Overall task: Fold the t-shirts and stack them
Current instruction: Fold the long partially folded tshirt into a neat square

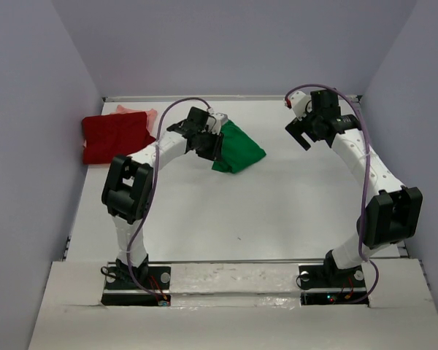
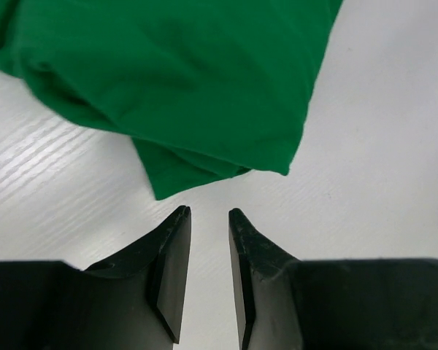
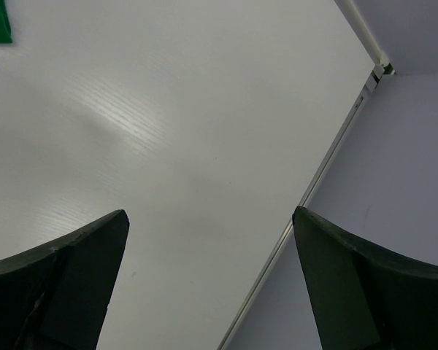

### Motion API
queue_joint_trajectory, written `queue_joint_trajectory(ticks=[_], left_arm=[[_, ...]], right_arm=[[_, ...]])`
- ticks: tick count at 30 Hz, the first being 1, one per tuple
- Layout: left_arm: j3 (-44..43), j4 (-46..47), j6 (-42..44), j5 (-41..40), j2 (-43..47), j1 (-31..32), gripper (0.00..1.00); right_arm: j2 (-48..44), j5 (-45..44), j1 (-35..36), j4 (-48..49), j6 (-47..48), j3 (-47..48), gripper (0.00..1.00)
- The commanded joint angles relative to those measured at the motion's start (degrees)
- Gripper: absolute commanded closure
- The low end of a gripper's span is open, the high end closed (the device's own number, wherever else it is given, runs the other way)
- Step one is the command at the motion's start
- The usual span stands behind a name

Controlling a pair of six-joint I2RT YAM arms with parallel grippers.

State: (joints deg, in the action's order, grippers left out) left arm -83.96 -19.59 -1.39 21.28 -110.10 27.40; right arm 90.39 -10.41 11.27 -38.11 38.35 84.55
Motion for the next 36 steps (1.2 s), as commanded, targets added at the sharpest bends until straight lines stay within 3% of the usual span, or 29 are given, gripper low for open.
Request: queue_joint_trajectory(ticks=[1,9,13,17,28,36], left_arm=[[-0.9,-0.4,-3.1,4.5,1.9,-3.3,0.62],[-3.1,-0.9,-6.5,12.0,-3.2,-6.0,0.62],[-3.7,0.0,-8.0,16.4,-4.3,-6.5,0.53],[-2.2,3.4,-11.2,21.7,-4.8,-7.9,0.50],[0.9,7.6,-16.5,21.3,-7.8,-10.6,0.41],[-1.0,8.2,-18.8,20.1,-13.6,-10.8,0.43]], right_arm=[[-0.7,0.7,-0.4,2.1,-1.1,-0.2,0.00],[-0.9,0.1,-0.4,2.1,-0.6,-1.1,0.00],[-0.7,-0.1,-0.4,2.1,-0.4,-1.3,0.00],[0.1,-0.1,-0.4,2.2,-0.5,-1.2,0.00],[1.5,-0.4,-0.4,2.1,-0.4,-1.2,0.00],[2.2,-0.3,-0.4,2.1,-0.3,-1.1,0.00]])
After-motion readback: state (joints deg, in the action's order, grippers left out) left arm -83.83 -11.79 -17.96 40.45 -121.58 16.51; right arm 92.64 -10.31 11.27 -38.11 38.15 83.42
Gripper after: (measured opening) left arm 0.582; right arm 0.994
